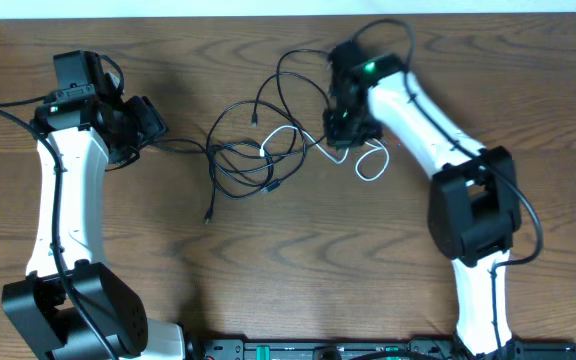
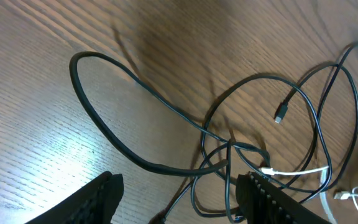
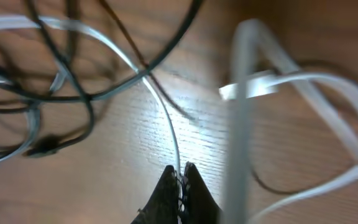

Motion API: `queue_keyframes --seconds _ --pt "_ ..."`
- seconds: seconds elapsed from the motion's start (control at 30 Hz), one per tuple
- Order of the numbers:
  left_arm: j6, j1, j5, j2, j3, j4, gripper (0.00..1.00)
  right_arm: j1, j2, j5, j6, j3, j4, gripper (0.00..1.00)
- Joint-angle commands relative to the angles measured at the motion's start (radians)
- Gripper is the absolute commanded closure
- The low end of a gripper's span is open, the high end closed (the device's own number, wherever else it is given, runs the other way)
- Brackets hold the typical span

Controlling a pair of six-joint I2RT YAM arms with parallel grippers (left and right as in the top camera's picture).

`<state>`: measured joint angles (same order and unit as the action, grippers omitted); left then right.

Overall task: Untangle cables
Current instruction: 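Lift the white cable to the upper right corner and release it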

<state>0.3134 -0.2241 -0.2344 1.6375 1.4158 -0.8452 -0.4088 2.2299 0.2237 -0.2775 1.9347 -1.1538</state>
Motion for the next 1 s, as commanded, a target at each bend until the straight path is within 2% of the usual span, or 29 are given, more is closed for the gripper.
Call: queue_keyframes --seconds 0.0,0.3,0.47,0.7,0.8,0.97 --pt "-0.006 0.001 -0.001 0.012 -0.005 -0.002 0.36 0.071 -0.117 0.161 0.172 0.103 -0.040 0.99" --pt "-0.006 0.001 -0.001 0.012 -0.005 -0.003 0.36 0.339 -0.320 0.531 0.288 0.248 -0.134 0.99" --pt "-0.006 0.001 -0.001 0.012 -0.005 -0.002 0.36 0.499 -0.421 0.589 0.296 0.248 -0.147 0.99" --pt "-0.006 0.001 -0.001 0.012 -0.005 -0.002 0.36 0.627 -0.446 0.398 0.300 0.247 -0.163 0.99" --pt "-0.006 0.001 -0.001 0.012 -0.005 -0.003 0.36 0.656 -0.434 0.205 0.237 0.245 -0.101 0.99" --pt "-0.006 0.001 -0.002 0.012 -0.005 -0.003 0.36 0.697 -0.385 -0.005 0.230 0.244 0.058 0.99"
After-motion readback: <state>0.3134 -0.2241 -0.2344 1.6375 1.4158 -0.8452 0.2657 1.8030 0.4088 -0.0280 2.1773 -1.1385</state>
